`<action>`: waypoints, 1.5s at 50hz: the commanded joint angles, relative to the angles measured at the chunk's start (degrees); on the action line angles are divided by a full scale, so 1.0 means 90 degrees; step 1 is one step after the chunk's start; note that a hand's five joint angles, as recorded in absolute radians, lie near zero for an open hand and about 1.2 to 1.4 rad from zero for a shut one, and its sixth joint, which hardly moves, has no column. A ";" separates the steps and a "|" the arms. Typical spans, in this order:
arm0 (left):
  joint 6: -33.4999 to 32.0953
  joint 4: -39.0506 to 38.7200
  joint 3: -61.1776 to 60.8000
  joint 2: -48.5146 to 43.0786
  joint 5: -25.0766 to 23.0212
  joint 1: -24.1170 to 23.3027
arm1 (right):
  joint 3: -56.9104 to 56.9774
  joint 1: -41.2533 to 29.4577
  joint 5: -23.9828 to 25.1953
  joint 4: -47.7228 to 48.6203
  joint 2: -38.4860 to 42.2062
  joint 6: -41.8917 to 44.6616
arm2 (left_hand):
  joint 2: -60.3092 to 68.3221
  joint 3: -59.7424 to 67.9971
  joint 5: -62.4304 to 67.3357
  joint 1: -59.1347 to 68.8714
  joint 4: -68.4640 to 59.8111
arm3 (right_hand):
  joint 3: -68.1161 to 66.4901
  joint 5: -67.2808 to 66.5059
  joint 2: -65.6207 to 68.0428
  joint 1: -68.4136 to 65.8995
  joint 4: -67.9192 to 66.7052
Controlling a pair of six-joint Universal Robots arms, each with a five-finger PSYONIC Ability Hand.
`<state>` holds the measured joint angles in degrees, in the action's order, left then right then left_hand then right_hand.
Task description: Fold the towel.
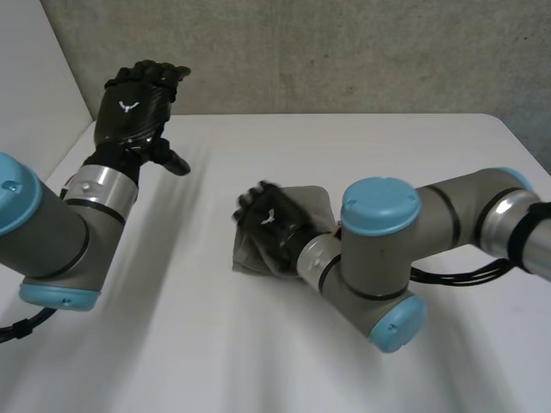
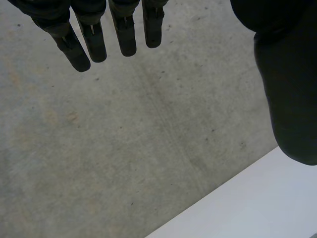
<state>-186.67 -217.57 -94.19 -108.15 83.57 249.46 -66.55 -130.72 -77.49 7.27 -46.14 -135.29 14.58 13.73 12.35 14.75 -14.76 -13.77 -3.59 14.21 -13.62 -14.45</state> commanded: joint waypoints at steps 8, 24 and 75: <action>-0.0001 0.0385 0.0816 -0.1097 -0.0028 -0.0978 | -0.0924 0.0842 -0.0443 -0.0104 -0.1171 -0.4253 | -0.0428 -0.0335 -0.1292 -0.0448 0.0449 | 0.0418 0.0399 -0.0468 0.0403 0.0494; 0.0028 0.2180 0.2466 -0.2600 -0.0067 -0.1555 | -0.0867 0.1497 -0.0121 -0.0212 -0.0968 -0.4490 | -0.0354 -0.0260 -0.1218 -0.0373 0.0374 | 0.0418 0.0399 -0.0468 0.0403 0.0494; 0.1102 0.5630 0.3415 0.0240 0.1369 -0.0774 | -0.0096 0.2239 -0.2064 -0.1549 -0.2979 -0.4686 | -0.0485 -0.0391 -0.1348 -0.0504 0.0505 | 0.0418 0.0399 -0.0468 0.0403 0.0494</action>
<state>-178.22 -175.14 -67.70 -106.06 92.90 242.17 -67.80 -110.04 -93.76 -4.60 -73.10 -181.33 14.58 13.71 12.34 14.73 -14.76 -13.77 -3.59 13.97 -11.77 -14.45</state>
